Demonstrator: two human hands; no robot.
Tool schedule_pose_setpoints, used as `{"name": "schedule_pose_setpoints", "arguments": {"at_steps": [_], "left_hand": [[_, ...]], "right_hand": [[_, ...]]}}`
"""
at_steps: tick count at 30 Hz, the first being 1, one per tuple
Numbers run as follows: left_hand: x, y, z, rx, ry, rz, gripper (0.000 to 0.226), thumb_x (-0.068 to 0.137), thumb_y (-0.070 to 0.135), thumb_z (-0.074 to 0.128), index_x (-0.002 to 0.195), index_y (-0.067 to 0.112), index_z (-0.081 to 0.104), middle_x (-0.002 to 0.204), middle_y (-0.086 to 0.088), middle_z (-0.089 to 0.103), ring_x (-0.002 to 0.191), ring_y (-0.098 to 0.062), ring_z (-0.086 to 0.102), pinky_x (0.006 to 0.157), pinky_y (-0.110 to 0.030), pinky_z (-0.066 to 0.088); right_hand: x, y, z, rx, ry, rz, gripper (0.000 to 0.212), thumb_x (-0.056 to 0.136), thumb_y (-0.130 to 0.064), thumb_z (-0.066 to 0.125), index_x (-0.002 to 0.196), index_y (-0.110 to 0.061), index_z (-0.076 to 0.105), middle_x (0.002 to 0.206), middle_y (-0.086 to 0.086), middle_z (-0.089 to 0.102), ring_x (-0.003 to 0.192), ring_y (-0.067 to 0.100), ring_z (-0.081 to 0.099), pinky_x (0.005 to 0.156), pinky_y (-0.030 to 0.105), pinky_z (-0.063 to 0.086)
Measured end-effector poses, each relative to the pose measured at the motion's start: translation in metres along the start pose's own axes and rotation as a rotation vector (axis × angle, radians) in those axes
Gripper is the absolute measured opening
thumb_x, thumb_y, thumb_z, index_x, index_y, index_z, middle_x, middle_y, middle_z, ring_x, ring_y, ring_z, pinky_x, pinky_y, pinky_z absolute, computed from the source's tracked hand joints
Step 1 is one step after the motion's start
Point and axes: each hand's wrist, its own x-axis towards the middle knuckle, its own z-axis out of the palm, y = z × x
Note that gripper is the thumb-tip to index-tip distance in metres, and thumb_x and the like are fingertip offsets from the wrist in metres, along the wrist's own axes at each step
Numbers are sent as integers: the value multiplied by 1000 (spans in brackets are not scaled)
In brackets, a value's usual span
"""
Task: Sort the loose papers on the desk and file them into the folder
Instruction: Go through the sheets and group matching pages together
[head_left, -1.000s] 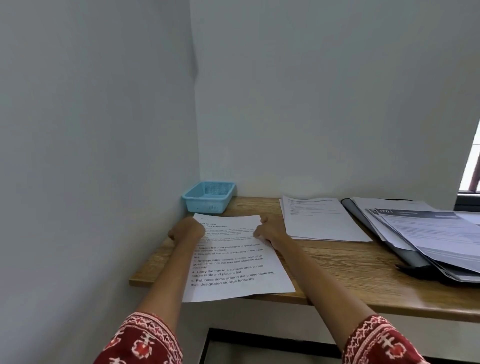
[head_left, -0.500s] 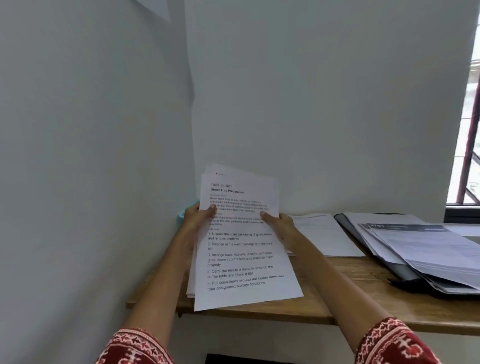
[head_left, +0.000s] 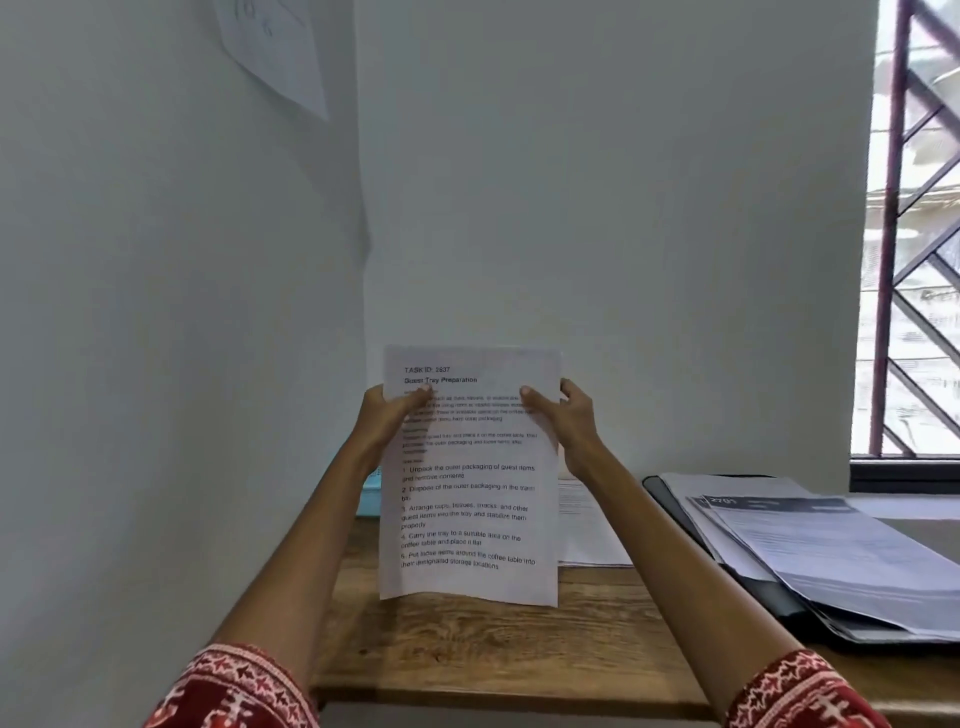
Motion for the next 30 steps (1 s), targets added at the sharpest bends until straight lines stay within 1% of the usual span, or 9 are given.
{"name": "schedule_pose_setpoints", "arguments": {"at_steps": [4, 9, 14, 18, 20, 23, 25, 27, 30], "left_hand": [[-5, -11, -1, -28, -20, -20, 5, 87, 20, 64, 91, 18, 63, 87, 1, 66, 79, -15, 63, 62, -25, 47], [-15, -28, 3, -35, -31, -54, 23, 86, 20, 64, 107, 10, 63, 89, -2, 67, 80, -18, 64, 66, -28, 50], [-12, -19, 4, -16, -17, 7, 17, 90, 22, 59, 104, 13, 61, 85, 2, 66, 75, -11, 63, 56, -21, 50], [-9, -6, 5, -58, 24, 35, 8, 90, 22, 60, 96, 16, 62, 82, 2, 65, 73, -11, 62, 56, -22, 49], [-12, -13, 3, -77, 41, 2, 15, 90, 23, 60, 100, 14, 62, 83, 1, 66, 74, -13, 63, 59, -25, 48], [-28, -43, 3, -57, 29, -71, 27, 90, 25, 60, 112, 10, 61, 87, 0, 66, 77, -14, 63, 63, -24, 49], [-39, -59, 6, -22, 6, -113, 23, 92, 26, 56, 111, 13, 59, 84, 1, 65, 76, -14, 63, 61, -23, 48], [-38, -61, 10, -2, 9, -132, 24, 95, 30, 51, 109, 12, 59, 85, -2, 65, 80, -21, 64, 63, -27, 49], [-22, -54, 10, 80, 1, -201, 35, 96, 34, 48, 117, 7, 57, 103, -10, 65, 97, -27, 61, 82, -32, 47]], "right_hand": [[-7, 10, -6, -7, -21, 48, 27, 80, -10, 73, 103, -11, 60, 99, 13, 69, 76, 19, 68, 62, 27, 57], [-18, 24, -5, 25, -12, 58, 22, 81, -1, 70, 102, -6, 62, 93, 12, 68, 72, 15, 67, 60, 23, 57], [-15, 17, -2, -28, -23, -4, 22, 83, 0, 68, 104, -3, 62, 92, 9, 69, 69, 13, 68, 59, 23, 56], [-11, 5, 2, -34, -25, -81, 20, 82, -3, 69, 99, -10, 62, 95, 11, 69, 79, 23, 68, 70, 34, 59], [-11, 9, 1, -68, -31, -103, 20, 82, -4, 70, 100, -11, 63, 98, 12, 70, 83, 26, 68, 76, 40, 58], [-23, 35, -3, -145, -7, -33, 17, 82, -10, 71, 97, -16, 64, 102, 14, 70, 88, 29, 69, 80, 44, 57], [-32, 55, -5, -198, 16, 11, 16, 82, -16, 72, 97, -18, 65, 102, 12, 71, 91, 28, 69, 82, 46, 57], [-36, 59, -4, -209, 45, 0, 15, 84, -18, 70, 98, -19, 65, 102, 9, 71, 90, 25, 68, 80, 42, 57], [-32, 44, -1, -314, 59, -51, 22, 88, -17, 65, 109, -13, 63, 102, 4, 68, 88, 18, 65, 74, 27, 54]]}}
